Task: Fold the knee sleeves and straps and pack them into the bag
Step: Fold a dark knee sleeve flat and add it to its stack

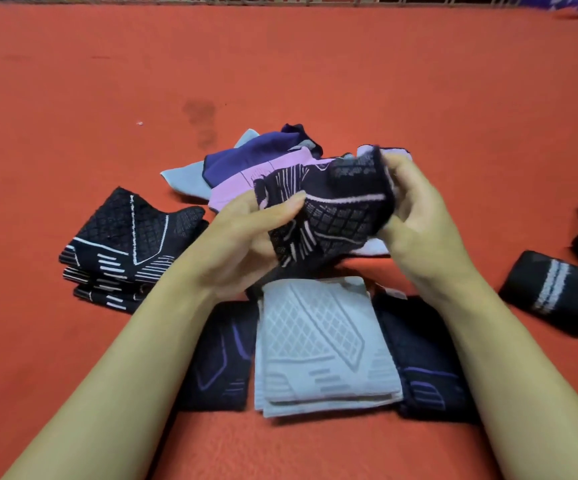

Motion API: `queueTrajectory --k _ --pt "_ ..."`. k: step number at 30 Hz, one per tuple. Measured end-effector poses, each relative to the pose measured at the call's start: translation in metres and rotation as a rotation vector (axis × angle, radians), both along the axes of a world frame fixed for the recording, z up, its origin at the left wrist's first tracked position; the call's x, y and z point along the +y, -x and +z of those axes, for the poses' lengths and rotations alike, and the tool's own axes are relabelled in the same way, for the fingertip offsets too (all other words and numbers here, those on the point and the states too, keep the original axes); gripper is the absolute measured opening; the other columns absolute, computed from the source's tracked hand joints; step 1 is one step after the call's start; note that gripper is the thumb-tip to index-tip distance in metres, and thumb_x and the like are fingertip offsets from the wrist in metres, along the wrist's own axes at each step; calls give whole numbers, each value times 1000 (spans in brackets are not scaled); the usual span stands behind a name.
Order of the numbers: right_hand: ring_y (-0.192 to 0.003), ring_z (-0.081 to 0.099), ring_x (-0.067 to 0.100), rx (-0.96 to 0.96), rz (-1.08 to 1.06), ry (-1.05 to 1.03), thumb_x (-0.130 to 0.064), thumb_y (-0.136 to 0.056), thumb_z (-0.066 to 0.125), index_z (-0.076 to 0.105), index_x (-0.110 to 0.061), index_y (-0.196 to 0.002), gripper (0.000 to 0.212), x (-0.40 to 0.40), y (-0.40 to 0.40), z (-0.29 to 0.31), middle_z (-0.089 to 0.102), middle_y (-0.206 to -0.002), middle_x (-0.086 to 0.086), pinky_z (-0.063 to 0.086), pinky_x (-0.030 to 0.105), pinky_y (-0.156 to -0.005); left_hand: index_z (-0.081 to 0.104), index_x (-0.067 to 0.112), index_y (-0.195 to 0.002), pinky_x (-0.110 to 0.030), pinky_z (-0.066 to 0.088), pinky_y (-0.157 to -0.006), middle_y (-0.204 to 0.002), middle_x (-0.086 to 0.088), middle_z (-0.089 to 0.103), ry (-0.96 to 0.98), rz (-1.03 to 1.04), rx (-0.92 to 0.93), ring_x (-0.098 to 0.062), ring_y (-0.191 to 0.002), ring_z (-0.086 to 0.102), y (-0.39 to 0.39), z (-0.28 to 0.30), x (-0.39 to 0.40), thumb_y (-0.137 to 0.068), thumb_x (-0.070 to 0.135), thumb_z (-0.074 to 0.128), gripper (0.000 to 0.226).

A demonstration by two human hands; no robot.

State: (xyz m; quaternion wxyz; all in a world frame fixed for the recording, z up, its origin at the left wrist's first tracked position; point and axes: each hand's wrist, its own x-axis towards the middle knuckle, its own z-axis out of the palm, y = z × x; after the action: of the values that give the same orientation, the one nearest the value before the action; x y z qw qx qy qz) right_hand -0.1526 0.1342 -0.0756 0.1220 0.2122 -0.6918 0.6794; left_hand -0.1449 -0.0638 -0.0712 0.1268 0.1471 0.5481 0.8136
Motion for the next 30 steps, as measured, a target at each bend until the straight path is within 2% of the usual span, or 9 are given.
queueTrajectory --k 3,7,10,13,16,19,22,26,30 --pt "-80 60 10 2 -178 -84 4 -91 69 68 -24 -98 29 10 12 -9 73 -88 -5 50 34 -72 67 1 -128 -35 59 -87 -121 -15 74 118 174 44 -25 -108 72 3 -3 -5 -106 16 54 31" --pt "-71 47 21 -59 -330 30 -9 -92 67 70 -26 -93 17 23 23 -13 64 -73 13 42 48 -65 75 6 -104 -30 61 -78 -100 -9 80 94 382 40 -18 -87 75 11 1 -9 -102 21 61 21" --pt "-68 37 22 -87 -296 54 -13 -89 61 61 -17 -87 5 21 22 -16 46 -72 11 37 41 -60 75 -2 -111 -38 60 -87 -109 -18 77 89 460 3 -26 -94 74 14 0 -14 -101 25 66 30" --pt "-72 41 22 -92 -271 28 -9 -84 57 58 -9 -79 5 17 20 -17 49 -75 12 36 43 -65 72 0 -110 -36 56 -79 -103 -17 74 95 586 -60 -25 -88 70 22 -5 -18 -99 27 69 30" --pt "-81 51 22 -149 -226 152 -4 -85 58 69 -23 -74 24 16 17 -12 61 -81 8 41 43 -76 68 7 -107 -32 55 -74 -93 -9 71 63 660 -86 -18 -80 68 26 -5 -24 -99 21 70 16" --pt "-103 69 33 -213 -173 282 -1 -94 57 76 -17 -98 25 17 18 -10 75 -106 12 52 54 -100 65 12 -102 -28 55 -64 -85 -1 70 29 692 -63 -11 -70 68 27 -5 -26 -101 17 67 5" --pt "-125 62 45 -283 -127 334 -6 -102 56 64 2 -128 29 20 22 -11 69 -128 24 45 66 -108 62 16 -106 -27 55 -59 -78 4 74 -31 732 -54 -10 -67 69 25 -3 -24 -102 12 64 6" --pt "-126 63 43 -288 -83 388 -12 -99 63 58 3 -138 41 20 19 -10 68 -132 21 47 62 -110 60 17 -116 -32 52 -67 -80 -2 65 -78 819 -59 -18 -73 64 28 -4 -32 -95 -6 61 31" --pt "-110 71 32 -362 -41 446 -34 -76 77 63 0 -129 64 18 14 -6 74 -120 14 56 44 -99 65 22 -113 -30 43 -65 -82 6 58 156 852 74 -13 -69 52 29 -12 -34 -90 -1 63 32"
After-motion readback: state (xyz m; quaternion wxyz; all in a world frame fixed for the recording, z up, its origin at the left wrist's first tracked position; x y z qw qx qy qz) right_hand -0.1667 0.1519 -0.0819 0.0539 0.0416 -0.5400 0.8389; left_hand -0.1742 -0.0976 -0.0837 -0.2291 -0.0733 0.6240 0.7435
